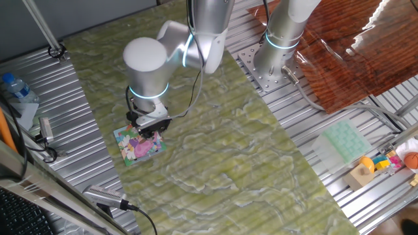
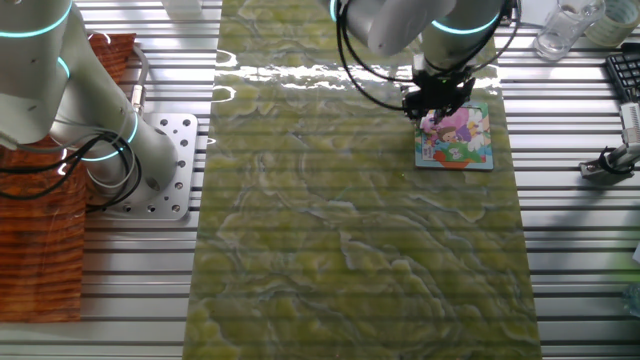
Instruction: Assemble one piece of a puzzle
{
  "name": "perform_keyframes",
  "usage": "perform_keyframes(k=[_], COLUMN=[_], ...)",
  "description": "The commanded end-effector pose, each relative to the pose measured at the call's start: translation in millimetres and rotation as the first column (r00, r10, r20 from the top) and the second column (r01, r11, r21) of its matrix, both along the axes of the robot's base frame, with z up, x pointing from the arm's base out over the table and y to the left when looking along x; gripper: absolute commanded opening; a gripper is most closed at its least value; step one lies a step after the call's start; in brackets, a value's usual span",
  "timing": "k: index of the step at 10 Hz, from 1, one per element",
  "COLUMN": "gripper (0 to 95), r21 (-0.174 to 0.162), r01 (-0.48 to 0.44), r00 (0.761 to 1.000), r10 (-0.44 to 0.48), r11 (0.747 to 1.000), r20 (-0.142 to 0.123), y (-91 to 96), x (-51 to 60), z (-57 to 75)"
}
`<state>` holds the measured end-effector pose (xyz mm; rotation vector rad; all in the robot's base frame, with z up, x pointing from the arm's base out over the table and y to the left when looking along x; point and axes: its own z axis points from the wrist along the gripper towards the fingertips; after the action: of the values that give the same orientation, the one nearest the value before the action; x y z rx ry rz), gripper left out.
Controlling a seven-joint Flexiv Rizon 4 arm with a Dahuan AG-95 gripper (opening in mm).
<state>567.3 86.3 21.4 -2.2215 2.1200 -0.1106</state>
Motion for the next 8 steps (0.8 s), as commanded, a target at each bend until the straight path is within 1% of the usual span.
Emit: perform_keyframes(k=[1, 4, 5, 8], gripper=[0.0, 0.0, 0.0, 0.0], r21=[0.012, 0.007, 0.01, 0.008], r01=[0.041, 0.075, 0.076, 0.067], r00=[0.999, 0.997, 0.997, 0.998], r10=[-0.041, -0.075, -0.076, -0.066], r11=[0.999, 0.997, 0.997, 0.998], r20=[-0.019, -0.022, -0.024, -0.018], y=[-0.3, -0.6, -0.6, -1.0], x=[0.8, 0.7, 0.7, 0.5], z=[-0.6, -0.9, -1.0, -1.0])
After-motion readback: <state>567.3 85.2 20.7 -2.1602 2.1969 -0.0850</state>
